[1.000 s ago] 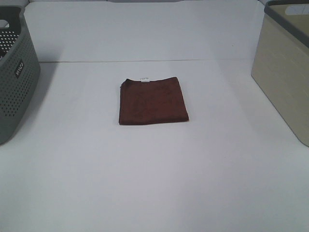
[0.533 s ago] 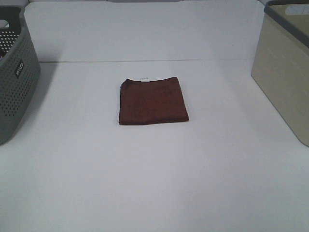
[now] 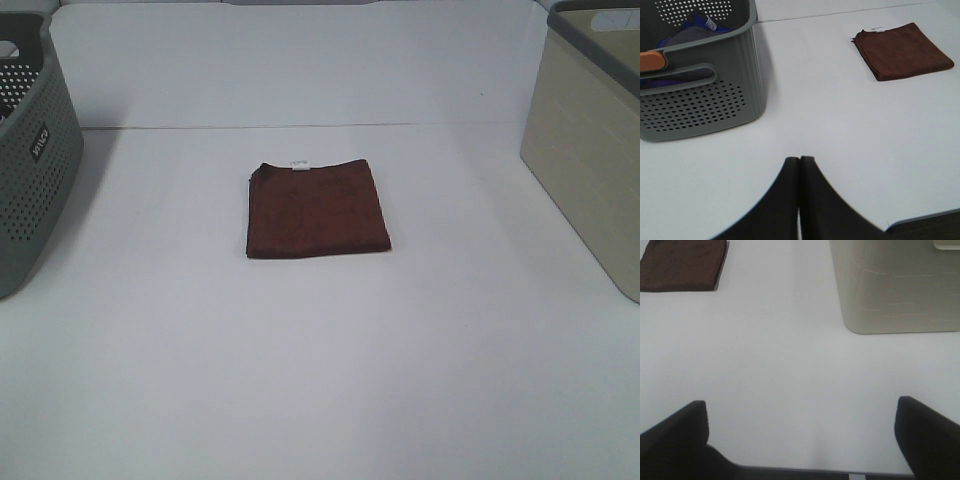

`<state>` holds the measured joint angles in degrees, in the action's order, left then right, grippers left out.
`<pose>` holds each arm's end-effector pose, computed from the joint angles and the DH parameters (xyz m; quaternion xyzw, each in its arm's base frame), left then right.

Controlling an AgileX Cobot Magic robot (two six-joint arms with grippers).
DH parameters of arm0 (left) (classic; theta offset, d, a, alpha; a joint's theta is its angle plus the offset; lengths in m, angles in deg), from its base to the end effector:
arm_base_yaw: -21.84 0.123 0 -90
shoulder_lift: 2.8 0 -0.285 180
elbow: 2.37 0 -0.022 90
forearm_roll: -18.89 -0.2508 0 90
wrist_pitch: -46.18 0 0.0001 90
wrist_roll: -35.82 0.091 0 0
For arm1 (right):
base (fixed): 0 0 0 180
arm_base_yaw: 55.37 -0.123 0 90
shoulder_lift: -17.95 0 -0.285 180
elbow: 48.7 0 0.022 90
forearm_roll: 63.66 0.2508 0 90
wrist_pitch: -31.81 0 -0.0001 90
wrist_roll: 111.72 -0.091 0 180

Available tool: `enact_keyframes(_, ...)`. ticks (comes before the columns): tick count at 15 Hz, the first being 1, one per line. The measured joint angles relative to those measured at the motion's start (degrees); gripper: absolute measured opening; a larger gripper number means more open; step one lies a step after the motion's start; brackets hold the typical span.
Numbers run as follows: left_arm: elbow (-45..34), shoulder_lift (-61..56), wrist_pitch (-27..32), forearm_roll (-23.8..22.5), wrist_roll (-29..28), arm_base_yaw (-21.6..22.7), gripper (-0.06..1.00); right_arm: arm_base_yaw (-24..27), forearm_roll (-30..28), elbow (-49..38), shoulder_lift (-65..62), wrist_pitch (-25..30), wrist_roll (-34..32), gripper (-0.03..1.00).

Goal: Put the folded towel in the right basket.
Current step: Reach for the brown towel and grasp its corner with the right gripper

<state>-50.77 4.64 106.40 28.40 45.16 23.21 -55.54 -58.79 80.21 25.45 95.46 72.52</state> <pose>-0.0060 -0.0132 0.2798 0.0619 0.8431 -0.0332 0.5331 -0.0032 0.0069 0.2613 -0.0355 0.8741 0.0253 0.4837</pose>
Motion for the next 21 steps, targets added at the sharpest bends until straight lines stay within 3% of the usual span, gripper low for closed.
enact_keyframes(17,0.0,0.0,0.0,0.0,0.0,0.0,0.0,0.0,0.1,0.1,0.0,-0.2,0.0,0.97)
enact_keyframes(21,0.0,0.0,0.0,0.0,0.0,0.0,0.0,0.0,-0.2,5.0,6.4,-6.0,0.0,0.97)
